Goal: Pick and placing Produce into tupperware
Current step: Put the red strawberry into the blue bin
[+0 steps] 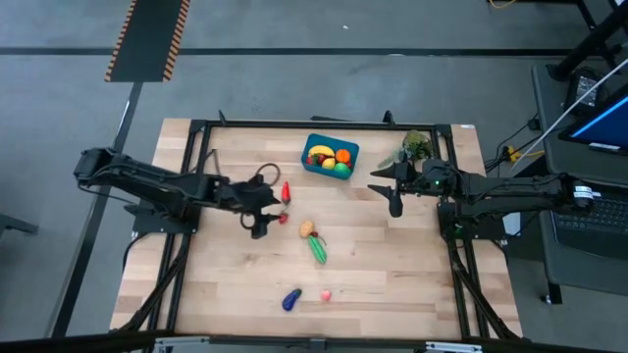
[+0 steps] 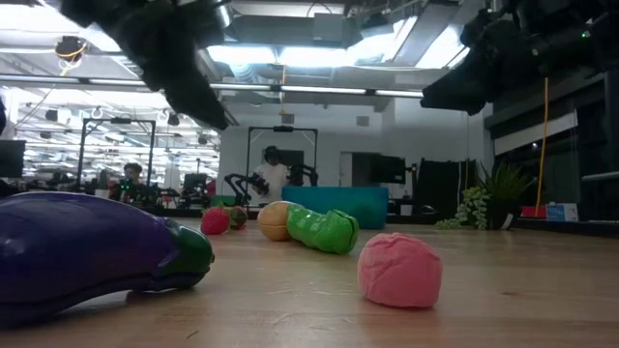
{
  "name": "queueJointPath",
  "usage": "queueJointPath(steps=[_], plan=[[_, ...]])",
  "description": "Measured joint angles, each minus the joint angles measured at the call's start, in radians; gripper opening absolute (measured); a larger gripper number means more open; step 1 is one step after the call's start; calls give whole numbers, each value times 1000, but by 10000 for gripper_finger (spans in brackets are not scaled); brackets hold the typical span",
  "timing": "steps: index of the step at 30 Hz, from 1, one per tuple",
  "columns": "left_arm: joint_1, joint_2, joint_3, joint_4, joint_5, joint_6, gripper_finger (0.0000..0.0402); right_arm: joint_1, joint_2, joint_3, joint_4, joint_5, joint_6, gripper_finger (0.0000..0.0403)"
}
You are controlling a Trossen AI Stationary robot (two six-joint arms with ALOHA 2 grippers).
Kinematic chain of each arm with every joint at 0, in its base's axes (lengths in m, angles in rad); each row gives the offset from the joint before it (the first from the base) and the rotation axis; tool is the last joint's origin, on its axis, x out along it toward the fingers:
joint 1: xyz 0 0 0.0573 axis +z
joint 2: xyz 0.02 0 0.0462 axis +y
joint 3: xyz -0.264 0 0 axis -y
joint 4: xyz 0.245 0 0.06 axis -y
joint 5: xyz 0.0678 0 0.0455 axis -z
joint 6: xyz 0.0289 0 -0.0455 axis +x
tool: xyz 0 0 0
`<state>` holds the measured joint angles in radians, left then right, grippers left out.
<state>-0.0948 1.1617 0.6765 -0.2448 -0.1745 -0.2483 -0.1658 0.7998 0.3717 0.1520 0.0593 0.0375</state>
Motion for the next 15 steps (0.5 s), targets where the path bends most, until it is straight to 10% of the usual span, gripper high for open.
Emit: queueJointPath(steps=[15], plan=[[3, 292, 170, -195, 6, -303, 215, 0, 1, 0, -10, 0, 58, 196]])
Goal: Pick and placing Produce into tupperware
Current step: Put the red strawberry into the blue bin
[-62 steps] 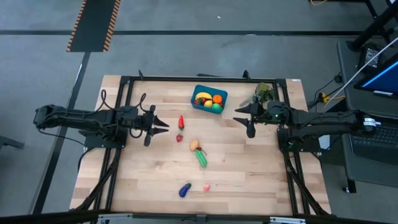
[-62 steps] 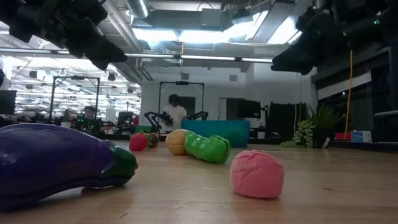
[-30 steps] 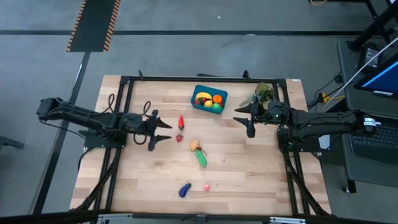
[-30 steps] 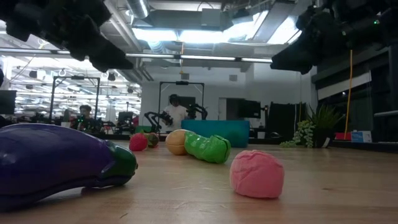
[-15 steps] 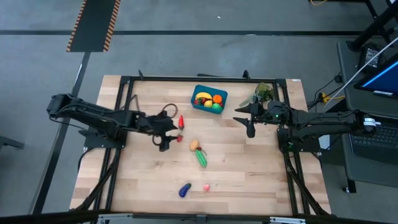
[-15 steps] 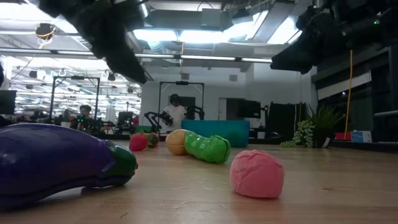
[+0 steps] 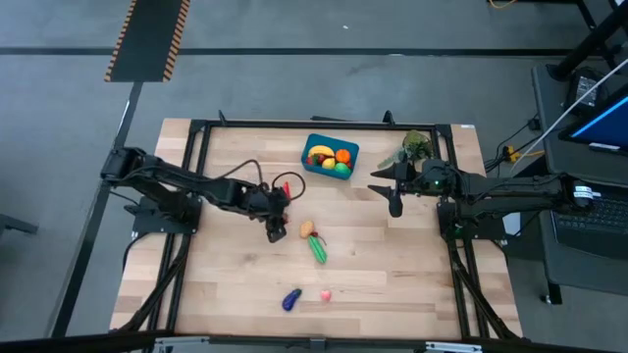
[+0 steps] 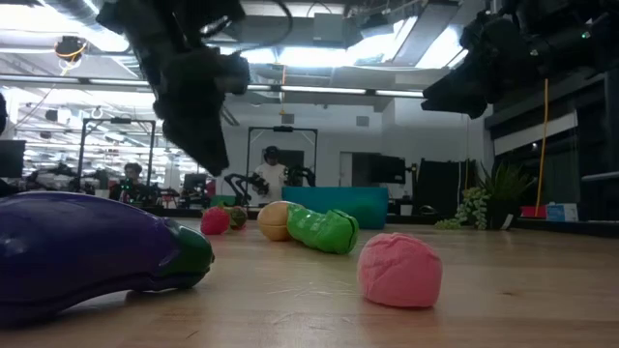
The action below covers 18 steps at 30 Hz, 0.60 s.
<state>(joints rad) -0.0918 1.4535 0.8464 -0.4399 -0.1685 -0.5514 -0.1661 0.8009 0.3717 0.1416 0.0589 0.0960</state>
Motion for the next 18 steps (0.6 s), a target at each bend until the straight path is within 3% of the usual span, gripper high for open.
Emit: queueJointPath(steps=[7, 18], plan=[[37, 67, 1, -1, 32, -94, 215, 0, 0, 0, -1, 0, 25, 196], [70, 113, 1, 1, 33, -97, 215, 0, 0, 0, -5, 0, 27, 196]])
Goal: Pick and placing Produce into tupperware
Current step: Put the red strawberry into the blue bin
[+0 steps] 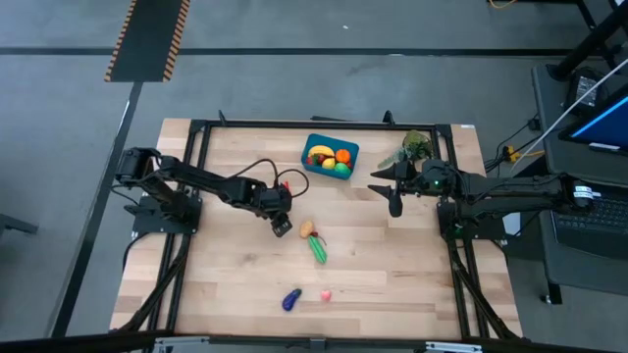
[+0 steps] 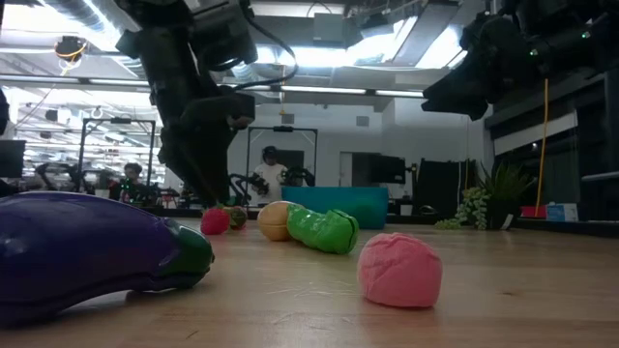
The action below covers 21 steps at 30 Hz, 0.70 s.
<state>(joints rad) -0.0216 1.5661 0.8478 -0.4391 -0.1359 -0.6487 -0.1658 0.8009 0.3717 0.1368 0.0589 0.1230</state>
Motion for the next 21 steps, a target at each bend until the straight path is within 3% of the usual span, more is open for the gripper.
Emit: queueJointPath(steps=[14, 21], plan=[[-18, 2, 0, 1, 10, 4, 215, 0, 0, 0, -1, 0, 0, 196], [-18, 59, -1, 10, -11, 5, 215, 0, 0, 0, -3, 0, 0, 196]])
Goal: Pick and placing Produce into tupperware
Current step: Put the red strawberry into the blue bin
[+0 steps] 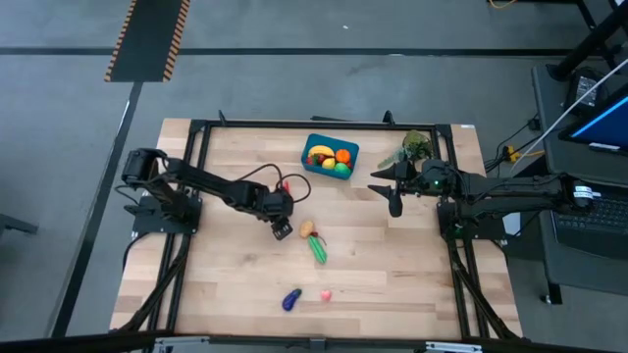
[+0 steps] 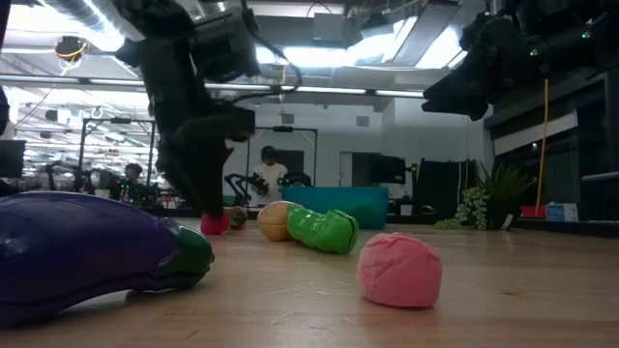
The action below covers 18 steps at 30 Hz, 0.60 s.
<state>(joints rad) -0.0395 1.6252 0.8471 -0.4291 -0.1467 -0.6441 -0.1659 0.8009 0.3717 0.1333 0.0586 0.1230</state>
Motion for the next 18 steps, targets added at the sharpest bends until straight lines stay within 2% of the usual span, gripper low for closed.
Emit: queueJointPath(steps=[6, 18], plan=[[0, 46, 0, 14, 8, 1, 215, 0, 0, 0, -2, 0, 0, 196], [0, 55, 1, 34, 4, -2, 215, 0, 0, 0, -4, 0, 0, 196]])
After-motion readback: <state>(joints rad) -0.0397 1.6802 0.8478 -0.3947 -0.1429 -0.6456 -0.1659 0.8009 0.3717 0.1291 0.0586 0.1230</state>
